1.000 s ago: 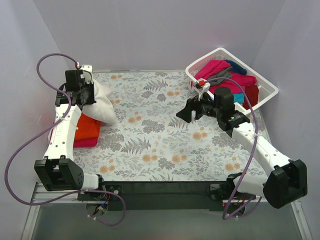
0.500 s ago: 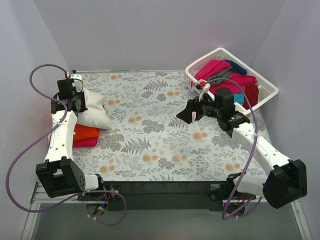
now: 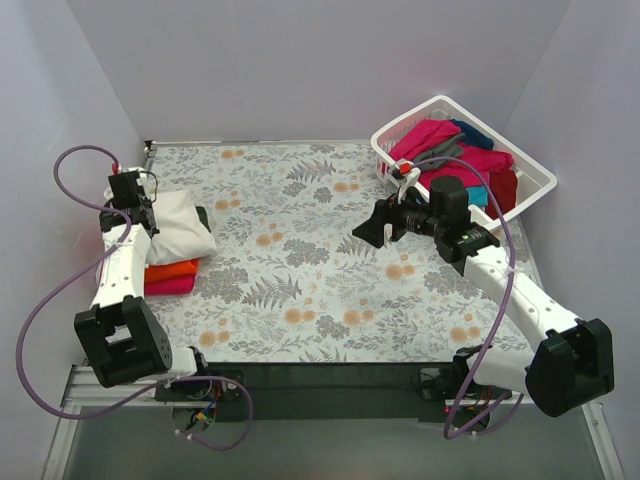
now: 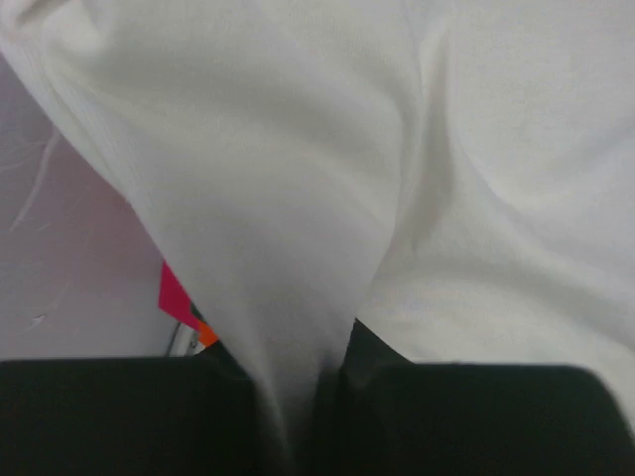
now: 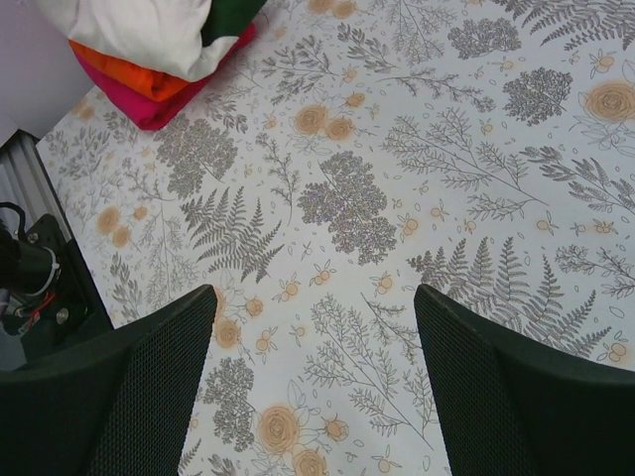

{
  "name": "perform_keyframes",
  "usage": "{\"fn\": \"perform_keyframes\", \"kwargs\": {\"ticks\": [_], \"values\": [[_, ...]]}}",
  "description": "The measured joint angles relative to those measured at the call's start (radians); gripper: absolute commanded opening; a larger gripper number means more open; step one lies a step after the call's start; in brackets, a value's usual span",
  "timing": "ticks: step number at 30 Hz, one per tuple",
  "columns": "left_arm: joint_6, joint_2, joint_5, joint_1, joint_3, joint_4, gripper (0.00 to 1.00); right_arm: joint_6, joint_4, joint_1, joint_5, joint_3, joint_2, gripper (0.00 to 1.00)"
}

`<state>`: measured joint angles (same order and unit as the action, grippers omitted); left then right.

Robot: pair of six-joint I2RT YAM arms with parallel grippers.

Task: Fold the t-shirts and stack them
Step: Neatly place the folded tshirt to the corner

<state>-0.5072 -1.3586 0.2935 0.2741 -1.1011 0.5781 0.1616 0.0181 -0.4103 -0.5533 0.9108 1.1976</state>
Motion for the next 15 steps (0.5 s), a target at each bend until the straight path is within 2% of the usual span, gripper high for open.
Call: {"fn": "perform_keyframes", "kwargs": {"ticks": [2, 3, 4, 8, 12, 15], "values": [[-0.007, -0.012, 0.064, 0.022, 0.0, -0.013, 0.46, 0.0, 0.0, 0.003, 0.0, -0.007, 0.0, 0.74], [-0.006, -0.012, 0.098, 0.027, 0.001, -0.019, 0.76, 0.0, 0.0, 0.004, 0.0, -0.009, 0.002, 0.74], [-0.009, -0.01, 0.144, 0.031, 0.001, -0.034, 0.9, 0.0, 0.0, 0.005, 0.0, -0.01, 0.003, 0.74], [-0.022, 0.005, 0.264, 0.041, 0.003, -0.082, 0.91, 0.0, -0.001, 0.005, 0.0, -0.01, 0.01, 0.74], [-0.037, 0.026, 0.322, 0.041, -0.005, -0.082, 0.91, 0.0, -0.003, 0.005, -0.001, -0.01, 0.019, 0.74], [-0.076, 0.027, 0.326, 0.041, -0.078, -0.034, 0.91, 0.0, -0.003, 0.005, -0.002, -0.01, 0.024, 0.74]]}}
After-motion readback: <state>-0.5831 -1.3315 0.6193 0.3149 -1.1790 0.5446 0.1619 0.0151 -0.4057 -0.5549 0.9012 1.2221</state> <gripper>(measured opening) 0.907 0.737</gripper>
